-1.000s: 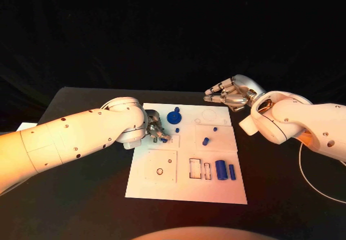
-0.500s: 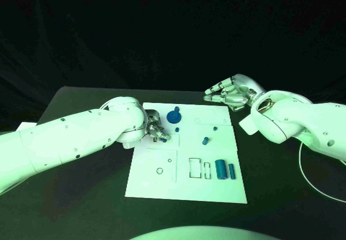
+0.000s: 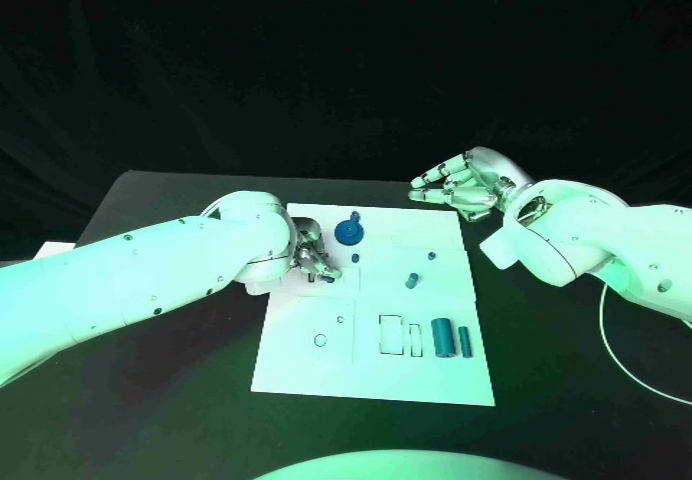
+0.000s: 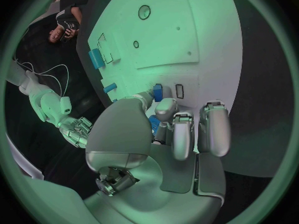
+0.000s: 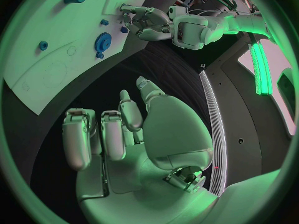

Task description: Assemble the parts on the task board

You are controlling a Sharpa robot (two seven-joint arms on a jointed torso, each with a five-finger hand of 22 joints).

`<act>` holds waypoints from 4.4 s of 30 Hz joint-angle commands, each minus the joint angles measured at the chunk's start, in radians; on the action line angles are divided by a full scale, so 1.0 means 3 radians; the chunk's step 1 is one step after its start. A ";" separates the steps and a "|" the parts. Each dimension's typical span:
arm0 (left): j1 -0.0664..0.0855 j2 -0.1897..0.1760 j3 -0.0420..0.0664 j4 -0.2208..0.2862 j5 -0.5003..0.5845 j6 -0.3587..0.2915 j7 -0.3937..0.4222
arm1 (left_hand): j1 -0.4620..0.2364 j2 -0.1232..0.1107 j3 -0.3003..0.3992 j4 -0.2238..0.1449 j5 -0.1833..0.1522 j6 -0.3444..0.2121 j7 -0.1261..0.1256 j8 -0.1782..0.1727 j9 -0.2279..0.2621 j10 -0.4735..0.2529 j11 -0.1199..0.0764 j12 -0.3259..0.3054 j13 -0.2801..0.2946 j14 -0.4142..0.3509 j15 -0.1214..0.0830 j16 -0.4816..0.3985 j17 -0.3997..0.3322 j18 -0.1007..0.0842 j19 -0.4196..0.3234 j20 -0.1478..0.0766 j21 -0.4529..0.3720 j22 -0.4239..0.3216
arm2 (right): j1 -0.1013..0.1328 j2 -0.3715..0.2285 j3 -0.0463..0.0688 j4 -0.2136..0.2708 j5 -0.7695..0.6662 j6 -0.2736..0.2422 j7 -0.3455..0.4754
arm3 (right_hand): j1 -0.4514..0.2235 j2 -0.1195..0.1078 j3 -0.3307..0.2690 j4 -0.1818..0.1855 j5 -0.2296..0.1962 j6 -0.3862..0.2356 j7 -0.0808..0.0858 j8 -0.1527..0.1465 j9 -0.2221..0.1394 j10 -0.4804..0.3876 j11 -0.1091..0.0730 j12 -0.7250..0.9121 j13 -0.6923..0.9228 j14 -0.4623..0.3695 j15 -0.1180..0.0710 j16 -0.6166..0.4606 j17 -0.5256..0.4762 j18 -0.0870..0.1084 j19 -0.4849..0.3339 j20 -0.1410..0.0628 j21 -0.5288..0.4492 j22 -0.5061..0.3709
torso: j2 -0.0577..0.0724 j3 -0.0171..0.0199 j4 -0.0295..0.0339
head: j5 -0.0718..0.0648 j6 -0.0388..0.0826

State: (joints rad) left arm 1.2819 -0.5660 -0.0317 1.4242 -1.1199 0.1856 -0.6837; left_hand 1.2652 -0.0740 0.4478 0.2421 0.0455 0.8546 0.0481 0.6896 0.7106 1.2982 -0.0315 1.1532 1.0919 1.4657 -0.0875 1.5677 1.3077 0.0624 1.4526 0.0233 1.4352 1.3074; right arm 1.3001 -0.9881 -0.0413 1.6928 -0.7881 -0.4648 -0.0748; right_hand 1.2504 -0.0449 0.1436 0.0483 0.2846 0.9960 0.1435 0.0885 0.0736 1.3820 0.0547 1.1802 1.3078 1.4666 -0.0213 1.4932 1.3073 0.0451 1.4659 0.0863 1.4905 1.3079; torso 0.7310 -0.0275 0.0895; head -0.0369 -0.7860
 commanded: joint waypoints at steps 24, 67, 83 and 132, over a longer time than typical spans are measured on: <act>-0.0021 0.0075 -0.0017 -0.0064 -0.0021 0.0299 -0.0370 | -0.0221 -0.0025 0.0566 -0.0495 0.0006 0.0149 -0.0079 0.0098 0.0058 0.0105 -0.0035 0.0066 0.0044 0.0350 -0.0022 0.0010 0.0877 -0.0053 0.0058 -0.0018 0.0045 0.0223 | -0.0003 -0.0007 0.0000 0.0010 -0.0015 0.0056 0.0013 | -0.0005 0.0045 -0.0020 0.0009 0.0015 -0.0026 0.0001 -0.0005 -0.0004 -0.0031 0.0001 -0.0014 -0.0007 0.0232 0.0003 -0.0025 0.0332 -0.0016 0.0048 -0.0004 -0.0024 0.0272 | -0.0002 0.0006 0.0004 | 0.0005 -0.0027; -0.0014 0.0271 -0.0024 -0.0394 -0.0016 0.0535 -0.0500 | -0.0929 0.0019 0.0076 -0.0222 0.0004 0.0340 -0.0133 0.0134 0.0057 0.0228 -0.0077 0.0148 0.0116 0.0350 -0.0057 0.0010 0.0877 -0.0086 0.0136 -0.0055 0.0125 0.0370 | -0.0003 -0.0029 -0.0001 0.0093 -0.0015 0.0153 -0.0011 | -0.0031 0.0041 -0.0056 0.0033 -0.0003 -0.0031 0.0003 -0.0006 -0.0004 -0.0043 0.0003 -0.0036 -0.0026 0.0226 0.0005 -0.0043 0.0304 -0.0010 0.0033 -0.0003 -0.0041 0.0241 | -0.0002 0.0002 0.0005 | 0.0000 -0.0038; -0.0015 0.0256 -0.0023 -0.0365 -0.0017 0.0567 -0.0491 | -0.1024 -0.0038 -0.0199 -0.0172 0.0004 0.0370 -0.0139 0.0126 0.0049 0.0239 -0.0081 0.0146 0.0114 0.0350 -0.0059 0.0010 0.0877 -0.0088 0.0141 -0.0057 0.0129 0.0383 | -0.0004 -0.0037 -0.0003 0.0095 -0.0017 0.0180 -0.0020 | -0.0042 0.0040 -0.0071 0.0044 -0.0005 -0.0033 0.0003 -0.0006 -0.0004 -0.0046 0.0004 -0.0042 -0.0032 0.0224 0.0005 -0.0050 0.0294 -0.0007 0.0028 -0.0003 -0.0047 0.0230 | -0.0001 0.0003 0.0006 | -0.0008 -0.0048; 0.0371 0.0016 0.0222 -0.0566 0.0176 0.0448 -0.0247 | -0.0574 0.0125 -0.1324 0.0138 0.0012 0.0001 0.0082 -0.0349 -0.0290 -0.0261 0.0105 -0.0484 -0.0615 0.0350 0.0085 0.0010 0.0877 -0.0002 -0.0041 0.0077 -0.0169 0.0042 | -0.0011 -0.0017 -0.0013 0.0009 -0.0001 0.0196 -0.0011 | -0.0130 0.0075 -0.0295 0.0194 -0.0129 -0.0041 -0.0006 0.0001 -0.0001 -0.0040 0.0000 -0.0030 -0.0041 0.0225 0.0001 -0.0063 0.0287 -0.0006 0.0028 -0.0007 -0.0059 0.0220 | 0.0000 -0.0005 0.0007 | 0.0020 0.0007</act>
State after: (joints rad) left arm 1.3917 -0.5653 0.0348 1.2610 -1.0609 0.2993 -0.6973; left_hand 1.0842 -0.0369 0.0551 0.2838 0.0453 0.8502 0.0730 0.5878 0.6245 1.2138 0.0030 1.0050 0.9064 1.4673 -0.0711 1.5677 1.3074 0.0474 1.4382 0.0450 1.3816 1.3082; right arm 1.2978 -0.9946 -0.0452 1.6955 -0.7865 -0.4198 -0.0803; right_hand 1.2115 -0.0273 0.0607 0.1063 0.2421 0.9896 0.1427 0.0885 0.0737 1.3750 0.0548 1.1723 1.2964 1.4666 -0.0213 1.4776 1.3077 0.0451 1.4659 0.0863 1.4791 1.3074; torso 0.7306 -0.0283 0.0914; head -0.0322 -0.7842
